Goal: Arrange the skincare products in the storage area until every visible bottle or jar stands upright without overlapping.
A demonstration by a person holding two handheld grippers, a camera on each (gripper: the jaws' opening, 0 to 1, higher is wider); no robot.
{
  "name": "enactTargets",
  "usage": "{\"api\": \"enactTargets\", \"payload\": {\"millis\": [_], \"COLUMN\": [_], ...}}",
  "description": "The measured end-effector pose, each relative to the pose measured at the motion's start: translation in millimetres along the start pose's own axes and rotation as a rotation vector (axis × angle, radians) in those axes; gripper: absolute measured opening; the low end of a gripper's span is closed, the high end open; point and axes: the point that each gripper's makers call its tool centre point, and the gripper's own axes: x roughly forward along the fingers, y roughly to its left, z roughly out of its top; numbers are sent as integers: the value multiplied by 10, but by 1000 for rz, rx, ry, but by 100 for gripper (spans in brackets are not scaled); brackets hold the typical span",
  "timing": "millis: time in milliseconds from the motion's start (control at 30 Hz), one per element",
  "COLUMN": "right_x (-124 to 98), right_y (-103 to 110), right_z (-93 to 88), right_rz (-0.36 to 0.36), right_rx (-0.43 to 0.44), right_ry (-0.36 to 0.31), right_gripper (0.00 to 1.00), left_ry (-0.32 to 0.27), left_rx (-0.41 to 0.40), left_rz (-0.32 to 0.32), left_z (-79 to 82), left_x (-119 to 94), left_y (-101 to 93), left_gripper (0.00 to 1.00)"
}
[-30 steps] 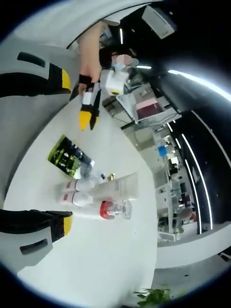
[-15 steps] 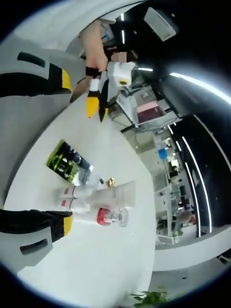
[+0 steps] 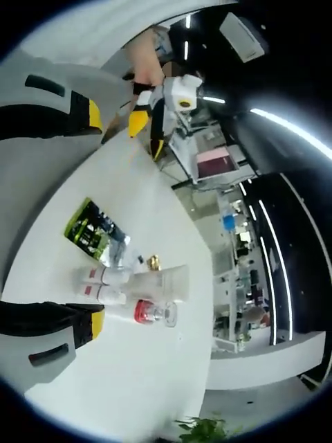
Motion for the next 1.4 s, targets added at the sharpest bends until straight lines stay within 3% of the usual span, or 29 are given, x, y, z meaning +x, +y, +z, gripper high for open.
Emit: {"api": "enactTargets", "payload": {"millis": [67, 267, 367, 433, 600, 900, 1400], "right_x": [-17, 38, 27, 16, -1, 6, 7], "right_y": [-50, -79, -96, -113, -169, -163, -126], "right_z": [43, -14, -40, -32, -38, -95, -72], "right_rz": [-15, -56, -63, -67, -78, -83, -73], "right_rx": [-1, -41, -45, -37, 8, 8, 19], "right_ry": [-27, 15, 28, 23, 13, 34, 26], "right_gripper": [100, 100, 100, 100, 100, 100, 99], "left_ry": [-4, -18, 24, 4, 17, 28, 27], "left_rx": [15, 26, 25, 40, 18, 56, 45], "left_rz": [-5, -30, -20, -14, -9, 16, 58], "left_z": [0, -16, -95, -61, -122, -143, -158], "left_x": [-18, -15, 6, 9, 29, 28, 77], "left_y": [11, -42, -42, -39, -18, 28, 178], "left_gripper": [76, 85, 88, 90, 89, 87, 84]}}
